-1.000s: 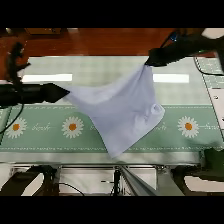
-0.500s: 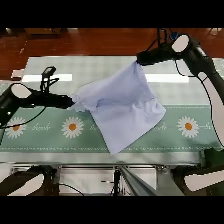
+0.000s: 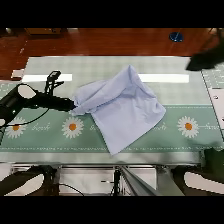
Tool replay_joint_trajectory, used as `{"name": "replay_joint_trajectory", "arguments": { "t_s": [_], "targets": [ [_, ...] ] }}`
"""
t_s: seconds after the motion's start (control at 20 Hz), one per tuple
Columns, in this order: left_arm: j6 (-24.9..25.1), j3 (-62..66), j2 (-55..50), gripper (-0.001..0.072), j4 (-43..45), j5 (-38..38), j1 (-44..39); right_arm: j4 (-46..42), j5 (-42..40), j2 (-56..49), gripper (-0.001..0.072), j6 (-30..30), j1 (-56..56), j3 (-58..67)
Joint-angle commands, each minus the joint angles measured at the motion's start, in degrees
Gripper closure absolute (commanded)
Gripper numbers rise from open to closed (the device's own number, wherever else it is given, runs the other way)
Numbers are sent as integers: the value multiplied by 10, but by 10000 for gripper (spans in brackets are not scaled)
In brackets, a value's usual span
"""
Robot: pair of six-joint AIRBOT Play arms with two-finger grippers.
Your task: Fold the shirts.
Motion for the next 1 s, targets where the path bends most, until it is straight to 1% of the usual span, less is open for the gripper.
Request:
{"name": "replay_joint_trajectory", "arguments": {
  "t_s": [0.0,0.05,0.15,0.2,0.25,0.4,0.5,0.65,0.8,0.95],
  "targets": [
    [0,0,-1,685,3,-7,0,129,39,92,307,-17,-137,-176],
    [0,0,-1,684,3,-7,0,170,19,116,230,-28,-165,-245],
    [2,0,-1,685,3,-6,0,235,-19,155,225,-57,-200,-371],
    [2,0,-2,685,3,-6,0,262,-41,167,188,-67,-208,-420],
    [2,0,-1,685,3,-7,0,288,-65,176,188,-74,-210,-465],
    [2,0,-1,685,3,-7,0,348,-140,177,188,-93,-208,-559],
    [2,0,-1,685,3,-7,0,363,-196,177,188,-94,-208,-601],
    [2,0,-1,684,3,-7,0,368,-249,177,188,-101,-208,-636],
    [2,0,-1,685,2,-7,0,370,-283,174,188,-103,-208,-657],
    [2,0,-1,685,2,-7,0,409,-296,137,188,-131,-203,-665]
  ]
}}
